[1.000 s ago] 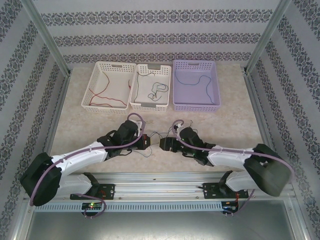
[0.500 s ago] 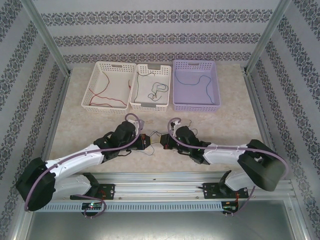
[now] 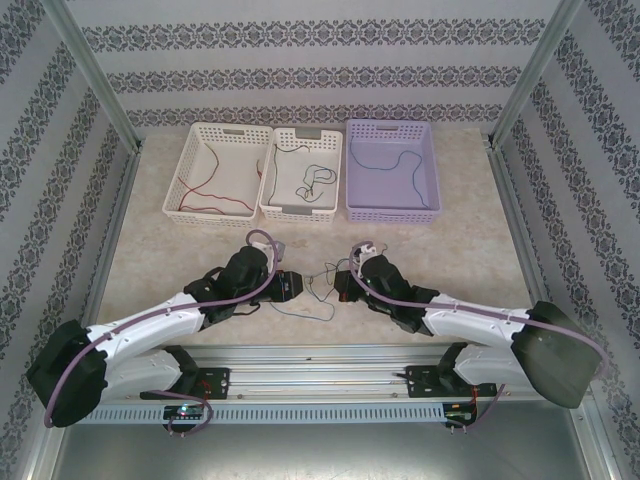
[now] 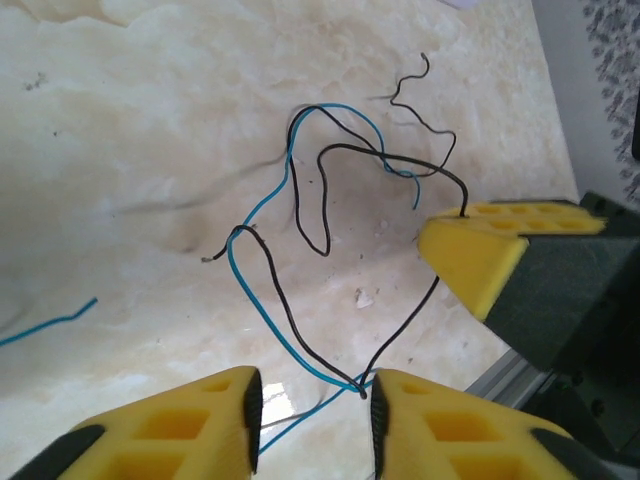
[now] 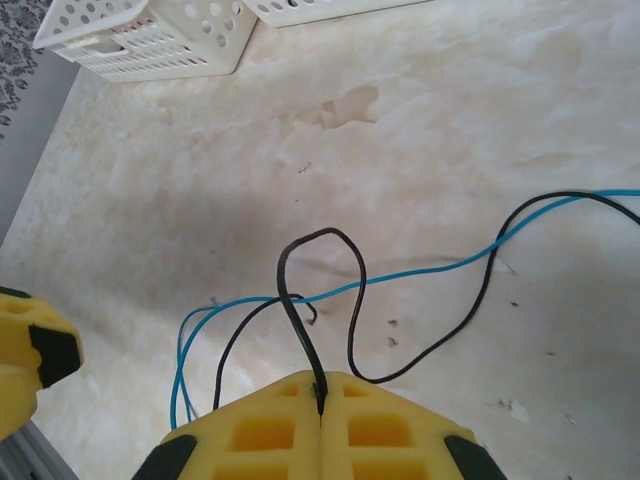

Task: Untangle the cables

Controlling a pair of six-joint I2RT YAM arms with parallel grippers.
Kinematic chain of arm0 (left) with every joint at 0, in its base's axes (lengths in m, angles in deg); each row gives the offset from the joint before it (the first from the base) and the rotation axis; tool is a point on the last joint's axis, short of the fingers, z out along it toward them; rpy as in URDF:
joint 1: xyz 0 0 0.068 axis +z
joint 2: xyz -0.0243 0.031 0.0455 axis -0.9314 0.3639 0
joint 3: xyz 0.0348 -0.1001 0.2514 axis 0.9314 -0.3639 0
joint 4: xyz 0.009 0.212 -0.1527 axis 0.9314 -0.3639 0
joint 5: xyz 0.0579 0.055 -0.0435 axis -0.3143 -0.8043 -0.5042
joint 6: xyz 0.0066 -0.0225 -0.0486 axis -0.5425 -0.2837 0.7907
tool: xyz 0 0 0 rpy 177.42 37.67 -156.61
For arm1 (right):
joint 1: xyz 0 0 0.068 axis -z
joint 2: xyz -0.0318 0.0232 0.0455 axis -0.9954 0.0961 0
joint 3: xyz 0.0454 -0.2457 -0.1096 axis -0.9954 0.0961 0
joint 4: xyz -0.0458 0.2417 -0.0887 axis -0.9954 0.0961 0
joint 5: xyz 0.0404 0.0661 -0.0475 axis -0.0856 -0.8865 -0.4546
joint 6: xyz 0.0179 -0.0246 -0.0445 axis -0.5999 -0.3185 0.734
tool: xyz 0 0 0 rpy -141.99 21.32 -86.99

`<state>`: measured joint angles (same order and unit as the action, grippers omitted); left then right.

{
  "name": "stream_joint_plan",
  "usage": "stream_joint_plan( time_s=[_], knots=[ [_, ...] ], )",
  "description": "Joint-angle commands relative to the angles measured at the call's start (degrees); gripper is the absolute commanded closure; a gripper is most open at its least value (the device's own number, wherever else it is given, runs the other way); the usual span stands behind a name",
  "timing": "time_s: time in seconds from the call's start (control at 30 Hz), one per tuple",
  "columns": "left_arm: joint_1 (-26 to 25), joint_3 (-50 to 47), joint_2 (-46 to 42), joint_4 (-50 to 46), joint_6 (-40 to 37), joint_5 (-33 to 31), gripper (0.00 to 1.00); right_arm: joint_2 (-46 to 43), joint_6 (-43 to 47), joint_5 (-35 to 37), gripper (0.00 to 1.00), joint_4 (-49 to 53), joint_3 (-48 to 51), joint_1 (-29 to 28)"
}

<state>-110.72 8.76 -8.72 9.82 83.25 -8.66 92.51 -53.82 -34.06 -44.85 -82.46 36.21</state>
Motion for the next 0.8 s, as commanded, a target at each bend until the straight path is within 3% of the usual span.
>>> stream_joint_plan(
  time_s=[0.0, 0.1, 0.57, 0.77],
  knots=[
    [-0.65, -1.75, 1.42, 5.12, 1.49, 1.02, 0.57, -3.78, 1.2, 0.91, 1.0, 0.41, 0.92, -0.33],
    [-0.65, -3.18, 2.77, 8.98, 3.26, 1.64, 0.5, -5.84, 1.61, 1.0, 1.0, 1.23, 0.96, -0.38],
    [-0.74, -5.6, 5.62, 20.48, 10.19, 0.58, 0.47, -4.29, 1.1, -0.45, 1.0, 0.27, 1.27, -0.33],
    [-0.74, -5.0, 11.25, 26.32, 12.45, 3.73, 0.72, -4.26, 0.88, -0.55, 1.0, -0.03, 1.27, -0.42]
  ],
)
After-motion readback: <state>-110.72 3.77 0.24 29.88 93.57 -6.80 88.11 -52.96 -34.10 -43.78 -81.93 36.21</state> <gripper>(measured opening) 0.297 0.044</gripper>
